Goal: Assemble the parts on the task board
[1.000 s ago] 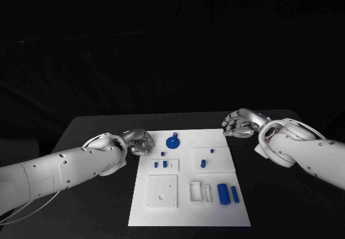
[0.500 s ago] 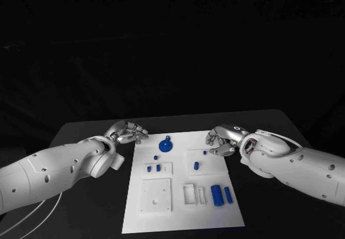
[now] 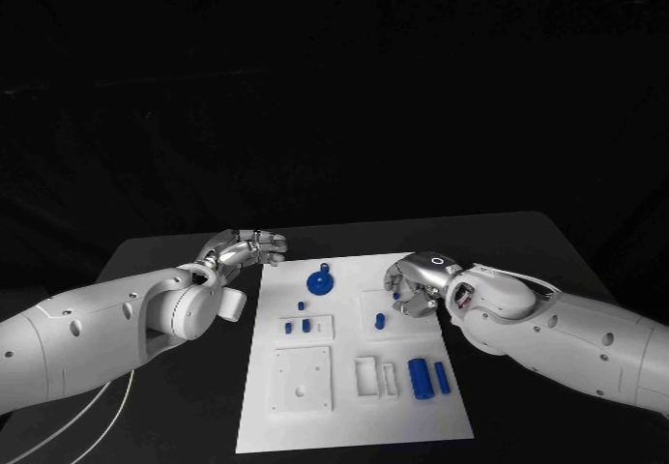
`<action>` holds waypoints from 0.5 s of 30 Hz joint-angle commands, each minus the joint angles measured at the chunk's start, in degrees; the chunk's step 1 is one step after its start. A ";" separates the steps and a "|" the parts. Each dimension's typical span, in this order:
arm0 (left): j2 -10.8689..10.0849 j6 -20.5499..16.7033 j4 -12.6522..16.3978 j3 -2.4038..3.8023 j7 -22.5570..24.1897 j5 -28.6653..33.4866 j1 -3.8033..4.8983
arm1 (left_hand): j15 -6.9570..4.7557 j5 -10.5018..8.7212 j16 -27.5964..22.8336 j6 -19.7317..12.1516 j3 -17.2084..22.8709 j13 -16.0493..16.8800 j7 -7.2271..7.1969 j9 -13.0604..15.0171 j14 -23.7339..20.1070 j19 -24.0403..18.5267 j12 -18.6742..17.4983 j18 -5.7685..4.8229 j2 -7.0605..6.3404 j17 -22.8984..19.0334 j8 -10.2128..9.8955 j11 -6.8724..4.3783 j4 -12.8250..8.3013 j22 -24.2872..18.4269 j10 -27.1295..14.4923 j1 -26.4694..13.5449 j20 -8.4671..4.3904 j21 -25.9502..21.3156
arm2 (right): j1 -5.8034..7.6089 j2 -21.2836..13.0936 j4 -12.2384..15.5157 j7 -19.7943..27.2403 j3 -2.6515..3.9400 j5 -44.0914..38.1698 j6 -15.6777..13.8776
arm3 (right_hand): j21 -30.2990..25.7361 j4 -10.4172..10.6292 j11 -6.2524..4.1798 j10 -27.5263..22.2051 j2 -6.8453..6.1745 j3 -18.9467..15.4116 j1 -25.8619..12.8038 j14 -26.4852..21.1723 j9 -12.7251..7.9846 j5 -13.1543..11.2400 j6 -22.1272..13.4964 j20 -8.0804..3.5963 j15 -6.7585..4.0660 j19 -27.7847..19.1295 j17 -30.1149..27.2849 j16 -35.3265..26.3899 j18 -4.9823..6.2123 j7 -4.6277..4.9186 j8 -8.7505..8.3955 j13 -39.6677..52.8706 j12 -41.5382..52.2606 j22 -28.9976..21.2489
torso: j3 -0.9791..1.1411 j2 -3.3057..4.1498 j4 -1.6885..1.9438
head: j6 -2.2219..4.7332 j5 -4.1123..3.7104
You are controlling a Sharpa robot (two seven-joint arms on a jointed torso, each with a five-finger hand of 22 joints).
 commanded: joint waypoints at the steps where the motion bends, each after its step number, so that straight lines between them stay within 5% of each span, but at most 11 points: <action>1: 0.03 1.54 0.45 0.05 2.78 1.36 0.12 | 0.12 -0.15 -0.39 -0.26 -0.36 -0.12 0.05 -0.09 -0.11 -0.54 -0.01 0.34 0.12 0.12 0.21 -0.01 0.01 0.04 -0.32 -0.32 -0.07 -0.42 | -0.27 0.39 -0.14 -1.13 -0.10 -3.38 -0.39 | -0.22 0.34 -0.11 0.89 -0.28 0.25 0.33 0.08 -0.01 -0.34 0.22 0.13 -0.08 0.34 -0.13 0.31 6.61 0.04 -0.11 -0.12 -0.20 -0.01 | -0.15 0.11 0.06 | -0.20 0.01; 15: -0.11 1.77 0.77 0.05 2.64 0.94 0.13 | 0.32 -0.29 -1.03 -0.19 -0.52 -0.45 0.48 -0.11 0.47 -0.48 0.11 0.43 0.15 0.58 0.35 0.51 0.05 0.16 -0.03 -0.43 0.05 -0.62 | -0.70 0.85 -0.84 -5.19 -0.30 -10.26 -1.36 | -0.26 2.55 -1.30 4.77 -0.18 5.22 2.02 0.57 0.59 -0.74 2.66 -0.13 -1.23 1.11 -0.50 0.72 6.61 -1.07 1.20 0.39 -0.07 0.30 | -0.17 0.00 -0.01 | -0.61 -0.02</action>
